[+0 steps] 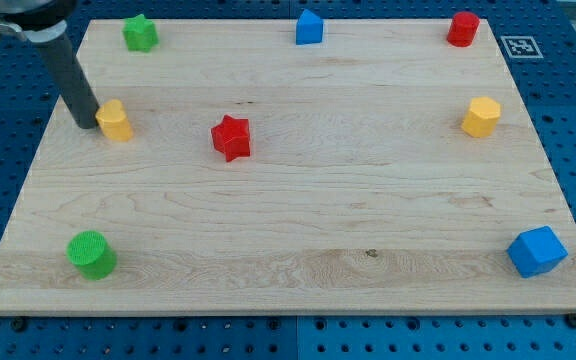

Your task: Push the yellow hexagon towards the center

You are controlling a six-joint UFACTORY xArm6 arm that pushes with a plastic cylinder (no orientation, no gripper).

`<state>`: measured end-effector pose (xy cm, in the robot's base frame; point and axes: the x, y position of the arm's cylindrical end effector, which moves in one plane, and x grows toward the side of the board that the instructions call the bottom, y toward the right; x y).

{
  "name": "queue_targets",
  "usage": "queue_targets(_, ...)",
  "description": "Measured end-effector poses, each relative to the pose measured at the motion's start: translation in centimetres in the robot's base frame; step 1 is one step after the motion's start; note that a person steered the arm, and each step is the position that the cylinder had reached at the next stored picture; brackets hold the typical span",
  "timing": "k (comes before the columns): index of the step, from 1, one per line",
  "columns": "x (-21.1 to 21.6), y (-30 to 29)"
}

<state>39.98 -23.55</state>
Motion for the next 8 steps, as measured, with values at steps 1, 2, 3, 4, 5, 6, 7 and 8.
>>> queue_targets(1, 0.1, 4.6)
queue_targets(2, 0.1, 8.7)
queue_targets(3, -0.2, 9.9)
queue_targets(4, -6.2, 9.0)
queue_targets(5, -9.8, 16.8)
queue_targets(6, -9.8, 29.2)
queue_targets(7, -9.5, 41.9)
queue_targets(8, -5.6, 51.7)
